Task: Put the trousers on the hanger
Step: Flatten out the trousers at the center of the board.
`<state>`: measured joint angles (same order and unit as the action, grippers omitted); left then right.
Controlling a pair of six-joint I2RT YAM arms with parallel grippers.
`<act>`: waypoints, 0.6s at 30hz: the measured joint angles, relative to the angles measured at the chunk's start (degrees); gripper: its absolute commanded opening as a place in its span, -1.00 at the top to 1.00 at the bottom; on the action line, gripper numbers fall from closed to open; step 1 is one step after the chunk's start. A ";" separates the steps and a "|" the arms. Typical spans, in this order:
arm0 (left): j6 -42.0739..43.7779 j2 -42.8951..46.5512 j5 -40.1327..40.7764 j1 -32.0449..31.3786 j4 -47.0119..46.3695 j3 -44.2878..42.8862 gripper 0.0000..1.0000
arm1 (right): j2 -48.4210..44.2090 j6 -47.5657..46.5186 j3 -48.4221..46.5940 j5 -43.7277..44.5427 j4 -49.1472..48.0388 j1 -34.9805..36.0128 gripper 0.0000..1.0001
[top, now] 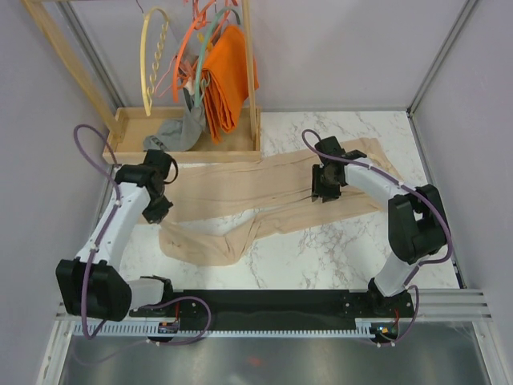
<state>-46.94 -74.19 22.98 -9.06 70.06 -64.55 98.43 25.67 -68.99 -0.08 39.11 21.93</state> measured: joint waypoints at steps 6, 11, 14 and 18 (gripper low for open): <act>-0.83 6.95 4.33 7.45 5.20 1.44 0.95 | 1.05 -0.61 0.00 5.42 2.25 -2.84 0.14; -1.79 13.14 7.30 13.66 6.38 1.33 0.96 | 1.29 -0.59 -0.02 8.39 3.37 -4.59 0.16; -2.49 15.28 8.33 16.55 7.06 0.15 0.96 | 1.70 -0.61 -0.04 9.33 3.89 -5.38 0.16; -3.28 15.87 9.44 19.61 7.19 -2.19 0.96 | 1.77 -0.63 -0.04 10.47 4.46 -5.84 0.17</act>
<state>-50.22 -58.33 32.42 10.55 77.25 -66.74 100.20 25.04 -69.04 10.39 43.57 16.10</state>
